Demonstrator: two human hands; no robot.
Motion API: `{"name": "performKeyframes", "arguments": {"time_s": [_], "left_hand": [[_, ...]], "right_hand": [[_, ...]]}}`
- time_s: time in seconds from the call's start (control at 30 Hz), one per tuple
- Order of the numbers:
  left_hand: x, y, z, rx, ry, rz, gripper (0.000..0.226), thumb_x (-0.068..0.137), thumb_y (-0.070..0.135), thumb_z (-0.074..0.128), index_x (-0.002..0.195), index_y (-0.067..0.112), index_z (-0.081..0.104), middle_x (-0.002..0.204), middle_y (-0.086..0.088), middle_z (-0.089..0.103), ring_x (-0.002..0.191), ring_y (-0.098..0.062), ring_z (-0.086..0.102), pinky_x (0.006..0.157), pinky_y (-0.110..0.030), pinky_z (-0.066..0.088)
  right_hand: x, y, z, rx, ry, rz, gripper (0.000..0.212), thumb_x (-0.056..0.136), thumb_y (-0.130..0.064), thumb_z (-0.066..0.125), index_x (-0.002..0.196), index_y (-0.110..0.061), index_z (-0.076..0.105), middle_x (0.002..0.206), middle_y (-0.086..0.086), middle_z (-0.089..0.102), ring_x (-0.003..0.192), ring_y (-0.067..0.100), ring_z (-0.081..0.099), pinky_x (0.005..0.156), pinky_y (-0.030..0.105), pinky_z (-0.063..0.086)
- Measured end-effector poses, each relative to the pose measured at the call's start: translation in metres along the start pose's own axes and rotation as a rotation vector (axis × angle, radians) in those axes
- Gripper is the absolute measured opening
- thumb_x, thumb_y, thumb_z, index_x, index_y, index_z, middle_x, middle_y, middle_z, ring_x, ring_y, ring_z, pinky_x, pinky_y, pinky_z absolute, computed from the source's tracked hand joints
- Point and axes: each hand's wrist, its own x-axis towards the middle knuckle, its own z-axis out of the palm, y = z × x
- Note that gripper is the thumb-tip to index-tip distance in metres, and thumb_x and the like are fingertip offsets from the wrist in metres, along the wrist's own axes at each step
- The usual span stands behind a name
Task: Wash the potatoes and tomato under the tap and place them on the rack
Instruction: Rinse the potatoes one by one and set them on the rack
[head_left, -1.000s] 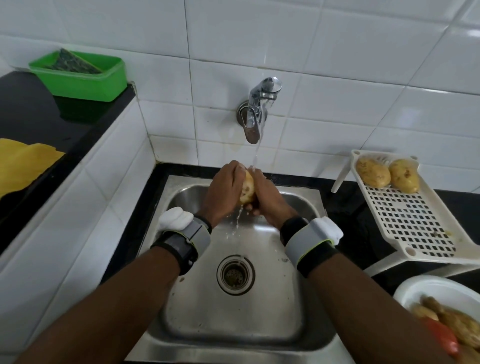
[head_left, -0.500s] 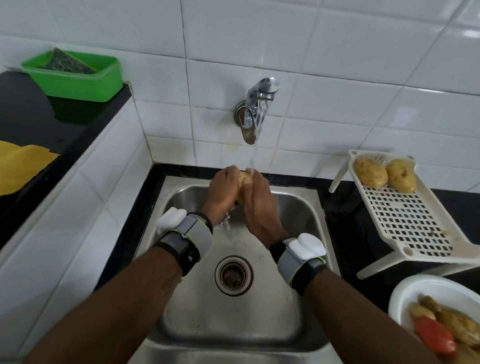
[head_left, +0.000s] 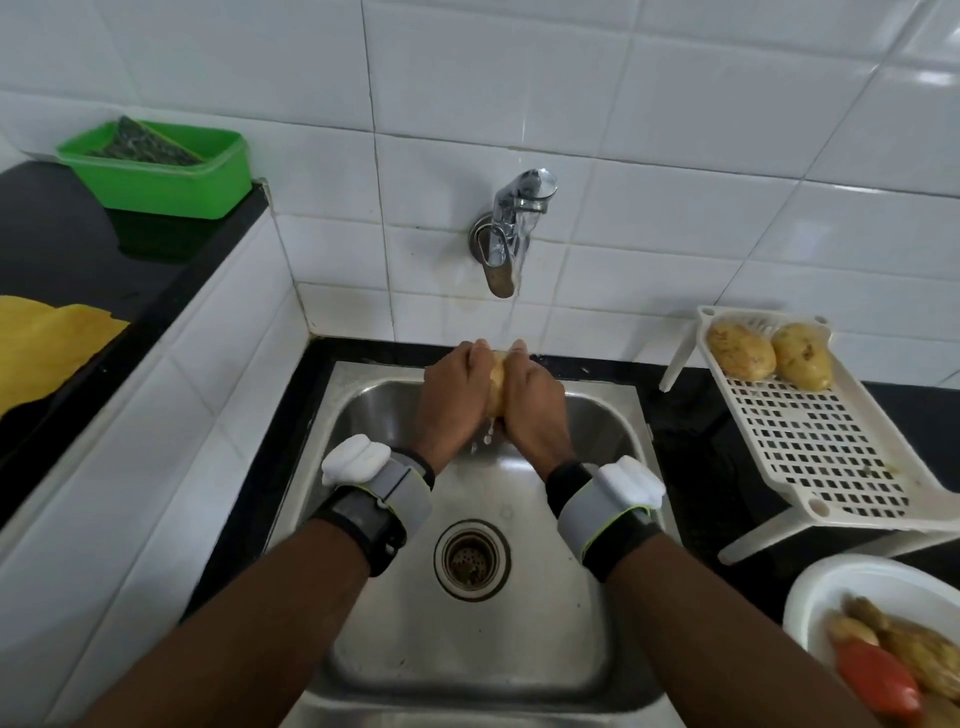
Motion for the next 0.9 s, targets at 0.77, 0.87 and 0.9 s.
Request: {"name": "performKeyframes", "arguments": {"time_s": [0.77, 0.87, 0.9], "left_hand": [[0.013, 0.003, -0.011, 0.106, -0.070, 0.383, 0.032, 0.104, 0.029, 0.037, 0.098, 0.007, 0.059, 0.090, -0.003, 0.055, 0.079, -0.014, 0.051, 0.072, -0.027, 0.041], [0.010, 0.004, -0.007, 0.012, -0.038, 0.227, 0.031, 0.103, 0.029, 0.037, 0.095, 0.009, 0.058, 0.085, -0.004, 0.058, 0.079, -0.017, 0.053, 0.070, -0.029, 0.041], [0.008, 0.008, -0.005, -0.043, -0.063, 0.126, 0.032, 0.103, 0.032, 0.036, 0.093, 0.010, 0.057, 0.081, -0.003, 0.057, 0.077, -0.018, 0.054, 0.070, -0.032, 0.043]], "right_hand": [[0.005, -0.020, -0.018, 0.745, -0.307, 0.462, 0.063, 0.104, -0.051, 0.018, 0.083, -0.009, 0.060, 0.052, 0.007, 0.056, 0.038, 0.014, 0.044, 0.031, 0.016, 0.028], [0.007, -0.019, -0.013, 0.461, -0.174, 0.355, 0.069, 0.102, -0.056, 0.017, 0.074, -0.011, 0.062, 0.061, 0.010, 0.060, 0.050, 0.020, 0.056, 0.045, 0.027, 0.043], [0.007, -0.017, -0.010, 0.356, -0.101, 0.305, 0.071, 0.100, -0.058, 0.017, 0.070, -0.011, 0.062, 0.065, 0.010, 0.064, 0.060, 0.024, 0.061, 0.056, 0.034, 0.050]]}}
